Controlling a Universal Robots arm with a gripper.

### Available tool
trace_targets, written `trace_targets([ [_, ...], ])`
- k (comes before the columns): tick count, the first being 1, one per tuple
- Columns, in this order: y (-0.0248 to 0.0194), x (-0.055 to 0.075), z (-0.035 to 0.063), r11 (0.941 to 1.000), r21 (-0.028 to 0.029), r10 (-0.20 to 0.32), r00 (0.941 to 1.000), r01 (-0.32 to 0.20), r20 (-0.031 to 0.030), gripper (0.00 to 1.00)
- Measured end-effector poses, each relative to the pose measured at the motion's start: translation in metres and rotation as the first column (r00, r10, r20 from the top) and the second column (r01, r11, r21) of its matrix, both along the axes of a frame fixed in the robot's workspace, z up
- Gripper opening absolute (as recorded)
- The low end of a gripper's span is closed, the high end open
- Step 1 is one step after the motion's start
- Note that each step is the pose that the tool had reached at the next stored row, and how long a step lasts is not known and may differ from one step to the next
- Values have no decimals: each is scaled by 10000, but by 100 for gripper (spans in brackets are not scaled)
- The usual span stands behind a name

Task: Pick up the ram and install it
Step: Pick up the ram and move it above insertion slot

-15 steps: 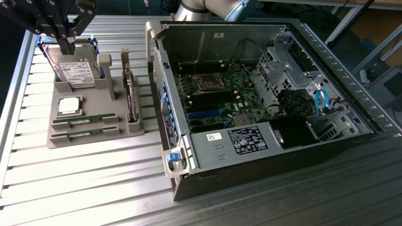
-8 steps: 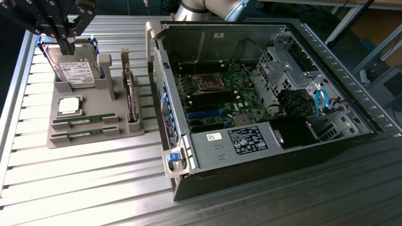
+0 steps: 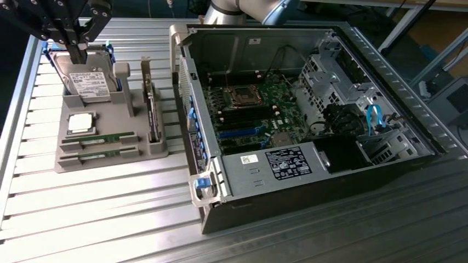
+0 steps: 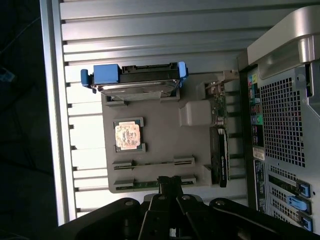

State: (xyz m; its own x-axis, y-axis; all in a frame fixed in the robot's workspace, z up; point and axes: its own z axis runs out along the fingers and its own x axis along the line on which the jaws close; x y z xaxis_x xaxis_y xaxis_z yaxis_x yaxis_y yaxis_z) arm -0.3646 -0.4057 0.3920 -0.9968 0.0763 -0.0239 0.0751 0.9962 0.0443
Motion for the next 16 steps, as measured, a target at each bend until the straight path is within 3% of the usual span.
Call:
trace_targets([
  [4, 0, 0, 0, 10000, 0, 0, 10000, 0, 0, 17],
  [7, 0, 0, 0, 10000, 0, 0, 10000, 0, 0, 30],
  [16, 0, 0, 0, 10000, 0, 0, 10000, 0, 0, 30],
])
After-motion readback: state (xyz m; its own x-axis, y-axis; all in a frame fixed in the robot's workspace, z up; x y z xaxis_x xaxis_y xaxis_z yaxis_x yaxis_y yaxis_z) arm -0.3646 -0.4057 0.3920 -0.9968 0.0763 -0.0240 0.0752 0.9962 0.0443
